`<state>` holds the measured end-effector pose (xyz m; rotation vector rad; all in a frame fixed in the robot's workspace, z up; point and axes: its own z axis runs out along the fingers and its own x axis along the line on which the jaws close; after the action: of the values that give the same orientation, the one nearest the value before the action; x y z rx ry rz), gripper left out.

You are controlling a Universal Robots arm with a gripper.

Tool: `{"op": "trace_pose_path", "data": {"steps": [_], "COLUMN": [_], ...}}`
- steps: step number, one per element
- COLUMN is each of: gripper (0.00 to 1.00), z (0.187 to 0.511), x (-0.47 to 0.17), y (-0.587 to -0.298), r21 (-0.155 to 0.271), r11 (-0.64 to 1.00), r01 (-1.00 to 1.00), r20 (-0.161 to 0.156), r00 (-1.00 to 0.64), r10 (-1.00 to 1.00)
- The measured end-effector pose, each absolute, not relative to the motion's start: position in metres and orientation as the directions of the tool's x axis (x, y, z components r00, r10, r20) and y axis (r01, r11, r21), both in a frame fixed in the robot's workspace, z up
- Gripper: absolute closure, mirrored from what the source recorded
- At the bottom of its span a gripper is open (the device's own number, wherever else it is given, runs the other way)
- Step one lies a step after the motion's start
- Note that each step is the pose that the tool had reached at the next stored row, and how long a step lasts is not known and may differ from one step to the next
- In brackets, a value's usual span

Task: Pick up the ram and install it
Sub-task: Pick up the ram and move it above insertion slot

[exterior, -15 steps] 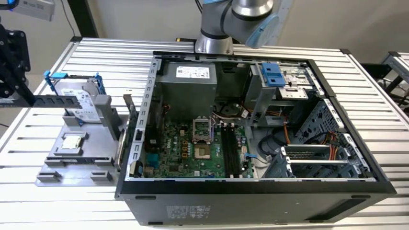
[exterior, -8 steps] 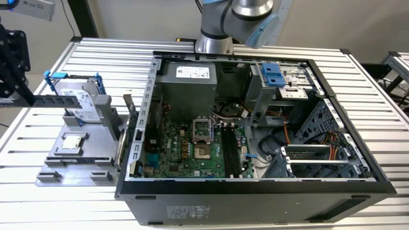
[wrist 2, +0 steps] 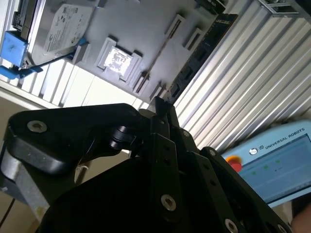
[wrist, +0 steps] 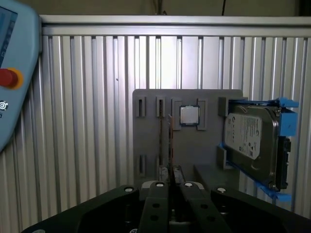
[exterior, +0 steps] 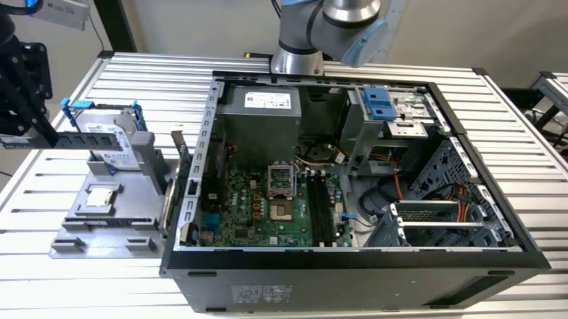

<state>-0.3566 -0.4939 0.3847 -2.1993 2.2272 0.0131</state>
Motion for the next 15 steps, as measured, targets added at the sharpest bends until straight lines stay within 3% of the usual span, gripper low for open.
{"op": "trace_pose_path", "data": {"steps": [15], "gripper": [1.0], "z": [0.385], "x": [-0.323], "y": [-0.494], "r21": [0.015], "r11": [0.014], "r01": [-1.0], "r20": [-0.014], "r00": [-0.015], "r10": [-1.0]}}
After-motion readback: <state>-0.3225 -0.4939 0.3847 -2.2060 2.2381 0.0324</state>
